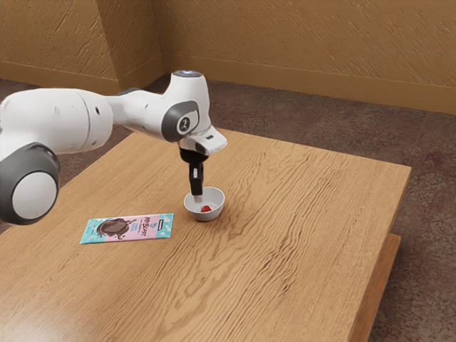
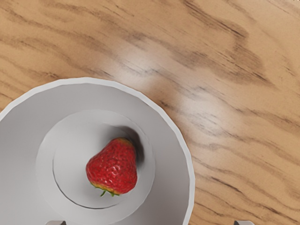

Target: Take strawberry from the bowl

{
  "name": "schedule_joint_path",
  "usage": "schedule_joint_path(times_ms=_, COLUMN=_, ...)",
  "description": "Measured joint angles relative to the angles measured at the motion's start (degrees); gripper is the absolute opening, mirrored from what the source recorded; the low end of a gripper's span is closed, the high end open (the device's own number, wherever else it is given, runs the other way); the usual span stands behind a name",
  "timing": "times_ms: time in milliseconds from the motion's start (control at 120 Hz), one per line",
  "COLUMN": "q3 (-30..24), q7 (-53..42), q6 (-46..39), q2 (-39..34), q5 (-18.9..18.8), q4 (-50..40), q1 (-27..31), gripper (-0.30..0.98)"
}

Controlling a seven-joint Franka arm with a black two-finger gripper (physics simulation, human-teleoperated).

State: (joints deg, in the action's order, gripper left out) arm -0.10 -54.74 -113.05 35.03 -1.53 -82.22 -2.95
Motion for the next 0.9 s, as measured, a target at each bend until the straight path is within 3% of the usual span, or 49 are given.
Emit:
schedule_joint_path(times_ms=208, q3=0.7, q7=-2.5, q6=-2.2, q2=1.4, q5=3.0, q4=0.0, q1=-0.1, gripper=0.45)
schedule_joint_path(times_ms=900, q3=1.6, q7=-6.0, q6=-6.4, q2=5.4, q5=5.2, q4=2.1, q1=0.4, gripper=0.45)
